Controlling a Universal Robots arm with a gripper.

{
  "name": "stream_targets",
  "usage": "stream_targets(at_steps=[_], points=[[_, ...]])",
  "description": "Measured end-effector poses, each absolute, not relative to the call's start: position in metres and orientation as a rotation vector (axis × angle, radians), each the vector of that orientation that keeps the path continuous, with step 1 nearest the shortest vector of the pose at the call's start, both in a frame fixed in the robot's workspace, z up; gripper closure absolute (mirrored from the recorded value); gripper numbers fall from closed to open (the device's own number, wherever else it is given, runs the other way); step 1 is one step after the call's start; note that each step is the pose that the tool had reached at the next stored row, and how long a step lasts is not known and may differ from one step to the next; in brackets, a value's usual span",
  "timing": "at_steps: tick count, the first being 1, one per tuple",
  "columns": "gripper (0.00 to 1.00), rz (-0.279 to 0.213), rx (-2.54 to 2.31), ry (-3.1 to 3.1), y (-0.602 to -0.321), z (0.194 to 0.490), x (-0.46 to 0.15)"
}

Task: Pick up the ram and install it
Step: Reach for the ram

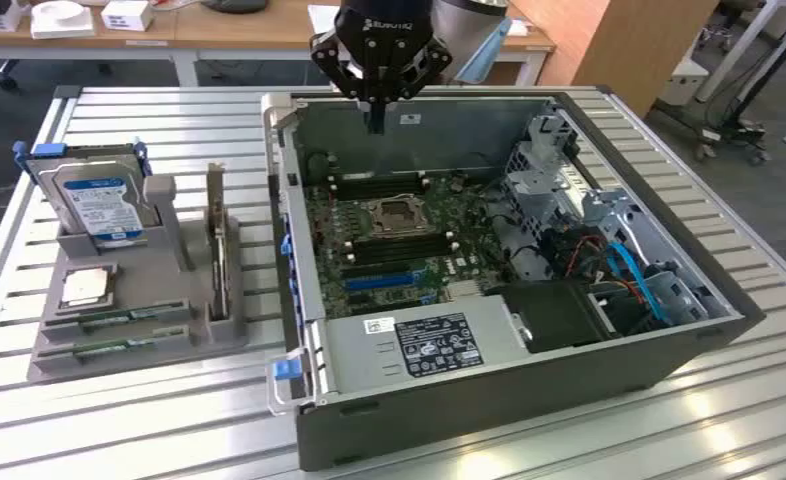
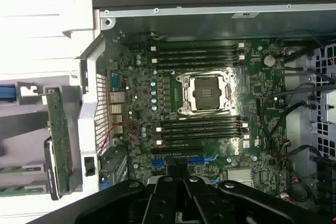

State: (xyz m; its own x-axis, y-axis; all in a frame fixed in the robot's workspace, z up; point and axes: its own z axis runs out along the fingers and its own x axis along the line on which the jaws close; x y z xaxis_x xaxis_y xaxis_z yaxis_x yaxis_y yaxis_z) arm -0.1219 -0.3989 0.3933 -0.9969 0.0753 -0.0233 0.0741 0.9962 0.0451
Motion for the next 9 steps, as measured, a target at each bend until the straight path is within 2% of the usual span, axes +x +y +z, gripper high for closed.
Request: stream_targets(at_steps=[9], points=[[0.9, 0.069, 0.117, 3.114, -0.3988, 0.3933, -0.1219]])
